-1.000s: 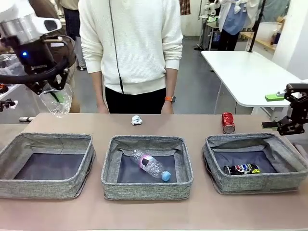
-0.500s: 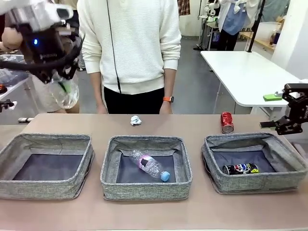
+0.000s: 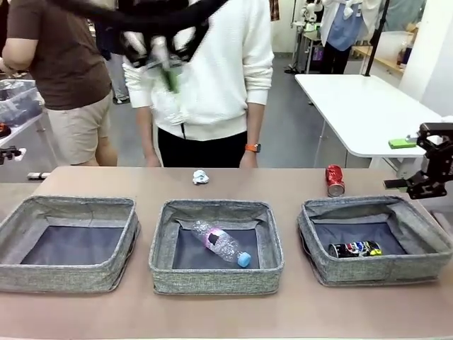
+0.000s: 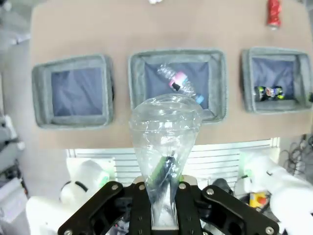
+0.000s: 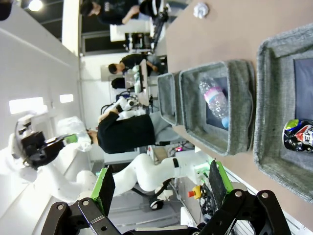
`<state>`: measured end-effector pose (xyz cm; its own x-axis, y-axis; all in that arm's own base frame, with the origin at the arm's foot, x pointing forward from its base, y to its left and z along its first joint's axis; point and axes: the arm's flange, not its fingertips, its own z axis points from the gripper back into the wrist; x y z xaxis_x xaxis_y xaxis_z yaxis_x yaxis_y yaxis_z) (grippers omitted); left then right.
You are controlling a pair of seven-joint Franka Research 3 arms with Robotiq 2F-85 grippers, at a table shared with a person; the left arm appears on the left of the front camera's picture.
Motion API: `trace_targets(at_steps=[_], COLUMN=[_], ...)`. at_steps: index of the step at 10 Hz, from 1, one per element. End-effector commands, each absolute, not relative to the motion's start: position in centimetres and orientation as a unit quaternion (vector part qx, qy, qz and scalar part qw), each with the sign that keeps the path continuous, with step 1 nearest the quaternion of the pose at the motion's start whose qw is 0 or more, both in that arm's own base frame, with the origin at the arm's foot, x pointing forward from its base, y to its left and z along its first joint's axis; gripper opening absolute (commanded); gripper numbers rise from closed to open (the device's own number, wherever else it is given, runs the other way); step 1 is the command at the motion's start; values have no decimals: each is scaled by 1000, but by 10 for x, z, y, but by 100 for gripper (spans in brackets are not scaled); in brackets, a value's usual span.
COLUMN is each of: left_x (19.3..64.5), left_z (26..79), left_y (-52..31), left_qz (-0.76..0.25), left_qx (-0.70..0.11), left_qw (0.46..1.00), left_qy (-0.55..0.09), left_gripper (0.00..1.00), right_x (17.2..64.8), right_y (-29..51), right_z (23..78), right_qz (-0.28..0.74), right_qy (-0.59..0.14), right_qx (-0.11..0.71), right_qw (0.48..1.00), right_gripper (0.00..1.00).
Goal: Sort the waste into the appropriate baskets.
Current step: Pick up the waste item pointed out by the person.
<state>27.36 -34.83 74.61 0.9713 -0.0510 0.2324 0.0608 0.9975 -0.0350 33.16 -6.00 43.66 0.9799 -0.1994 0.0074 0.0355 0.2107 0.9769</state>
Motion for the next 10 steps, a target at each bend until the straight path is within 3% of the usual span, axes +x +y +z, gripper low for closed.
trace_targets(at_steps=[1, 7, 10], left_x=[292, 308, 310], left_z=[774, 790, 788], left_y=[-363, -376, -376], left_qz=[-71, -46, -59], left_qx=[-22, -80, -62], left_qw=[987, 986, 986], left_qy=[-143, -137, -143], left_gripper=[4, 4, 4], right_x=[331, 331, 331], right_y=[-60, -60, -60], right_z=[440, 440, 440], right_qz=[-76, -76, -76], right_qy=[-68, -68, -68], right_qx=[628, 628, 628], right_qw=[771, 771, 771], right_gripper=[100, 100, 100])
